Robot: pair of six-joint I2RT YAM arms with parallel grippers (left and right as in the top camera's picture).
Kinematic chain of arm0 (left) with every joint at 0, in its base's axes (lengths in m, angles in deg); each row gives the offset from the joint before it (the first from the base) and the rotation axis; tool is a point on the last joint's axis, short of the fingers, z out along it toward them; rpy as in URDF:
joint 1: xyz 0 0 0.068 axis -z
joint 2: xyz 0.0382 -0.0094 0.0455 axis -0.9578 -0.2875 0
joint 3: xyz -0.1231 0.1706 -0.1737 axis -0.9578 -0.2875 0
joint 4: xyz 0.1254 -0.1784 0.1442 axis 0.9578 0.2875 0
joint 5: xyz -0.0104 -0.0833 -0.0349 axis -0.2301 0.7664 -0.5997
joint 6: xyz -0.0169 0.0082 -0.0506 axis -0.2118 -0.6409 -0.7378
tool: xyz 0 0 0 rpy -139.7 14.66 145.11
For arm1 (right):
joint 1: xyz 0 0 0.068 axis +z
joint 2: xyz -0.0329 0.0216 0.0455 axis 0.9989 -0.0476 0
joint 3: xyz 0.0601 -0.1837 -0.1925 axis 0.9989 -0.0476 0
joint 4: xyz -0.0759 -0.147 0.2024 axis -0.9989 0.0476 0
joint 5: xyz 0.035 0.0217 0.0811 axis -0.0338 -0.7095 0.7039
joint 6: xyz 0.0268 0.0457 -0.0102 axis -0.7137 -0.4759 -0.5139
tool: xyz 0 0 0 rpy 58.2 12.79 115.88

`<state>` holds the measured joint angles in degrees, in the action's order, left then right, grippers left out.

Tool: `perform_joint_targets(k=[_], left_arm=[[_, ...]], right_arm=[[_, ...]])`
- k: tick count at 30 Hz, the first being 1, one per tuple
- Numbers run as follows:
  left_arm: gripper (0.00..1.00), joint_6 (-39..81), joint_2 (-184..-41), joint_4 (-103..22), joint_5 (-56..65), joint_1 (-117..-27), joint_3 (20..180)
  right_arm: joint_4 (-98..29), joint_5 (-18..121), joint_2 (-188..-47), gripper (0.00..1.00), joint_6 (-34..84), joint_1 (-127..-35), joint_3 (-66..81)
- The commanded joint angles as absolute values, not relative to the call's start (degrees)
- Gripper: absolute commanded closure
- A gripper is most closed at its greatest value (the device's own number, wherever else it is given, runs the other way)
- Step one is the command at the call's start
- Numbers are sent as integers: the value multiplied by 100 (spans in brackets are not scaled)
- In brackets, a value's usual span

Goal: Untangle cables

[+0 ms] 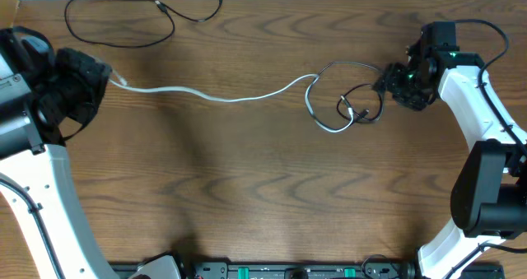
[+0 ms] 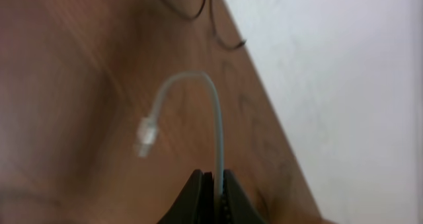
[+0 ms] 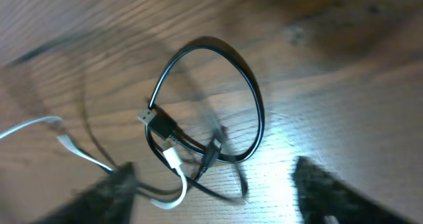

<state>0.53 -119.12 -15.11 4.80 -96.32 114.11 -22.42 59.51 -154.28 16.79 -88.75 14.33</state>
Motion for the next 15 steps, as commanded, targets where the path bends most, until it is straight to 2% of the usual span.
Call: perform_joint_targets(k=[1,2,3,8,9,11,15], left_arm=[[93,276,-11825,-1249,333,-9424,11439],[92,276,-11825,-1133,333,-9337,11439],[93,278,-11825,-1026,333,-9230,11437],[93,350,-11822,-893,427,-8565,11437],[93,245,-11822,-982,653,-8338,11437],[93,-76,-11816,-1221,1015,-8119,11437],[93,-769,-11781,-2080,1888,-7855,11437]], right_arm=[[-2212,6456,-15456,10,2368,-8744,1417],[-2198,6587,-15456,3,2503,-8726,1417],[-2185,6838,-15441,1,2702,-8717,1420],[-2201,9280,-15207,1,4088,-8726,1426],[-2212,10119,-15067,1,4632,-8702,1426],[-2214,10904,-14899,1,5270,-8591,1426],[-2325,10731,-14678,1,5823,-8051,1426]])
